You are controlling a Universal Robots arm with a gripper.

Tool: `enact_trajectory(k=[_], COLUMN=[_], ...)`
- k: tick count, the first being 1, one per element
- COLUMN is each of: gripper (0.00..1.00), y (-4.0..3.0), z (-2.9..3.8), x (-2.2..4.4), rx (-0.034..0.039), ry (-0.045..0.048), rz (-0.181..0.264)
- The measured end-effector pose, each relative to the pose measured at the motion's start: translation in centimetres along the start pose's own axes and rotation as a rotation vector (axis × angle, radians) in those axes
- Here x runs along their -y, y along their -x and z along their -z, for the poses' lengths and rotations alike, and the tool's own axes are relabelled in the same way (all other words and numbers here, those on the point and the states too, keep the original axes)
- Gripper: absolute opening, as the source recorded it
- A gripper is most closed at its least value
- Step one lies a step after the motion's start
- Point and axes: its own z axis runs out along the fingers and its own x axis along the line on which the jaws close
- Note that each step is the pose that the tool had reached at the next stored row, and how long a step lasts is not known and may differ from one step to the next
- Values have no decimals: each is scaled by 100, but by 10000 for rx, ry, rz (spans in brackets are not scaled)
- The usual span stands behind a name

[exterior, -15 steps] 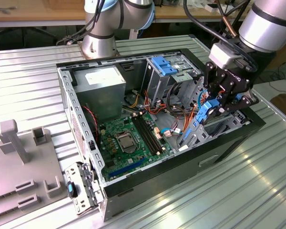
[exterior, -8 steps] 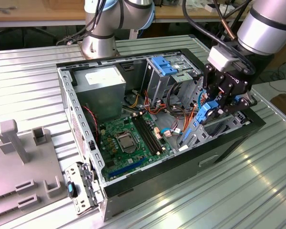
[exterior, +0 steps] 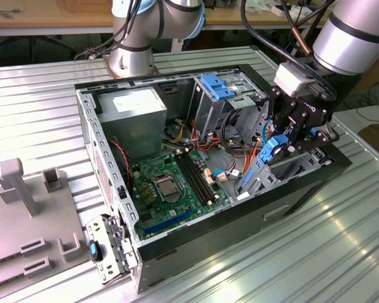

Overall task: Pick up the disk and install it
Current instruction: 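Insert the disk into the insertion slot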

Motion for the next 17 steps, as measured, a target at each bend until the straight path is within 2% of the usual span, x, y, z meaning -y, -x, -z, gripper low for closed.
enact_trajectory(k=[4,12,17], gripper=[37,37,37], y=[0,2,1], z=[-1,-69,-75], x=[0,-1,-2], rx=[-1,1,0], ry=[1,-2,0], rz=[0,1,0])
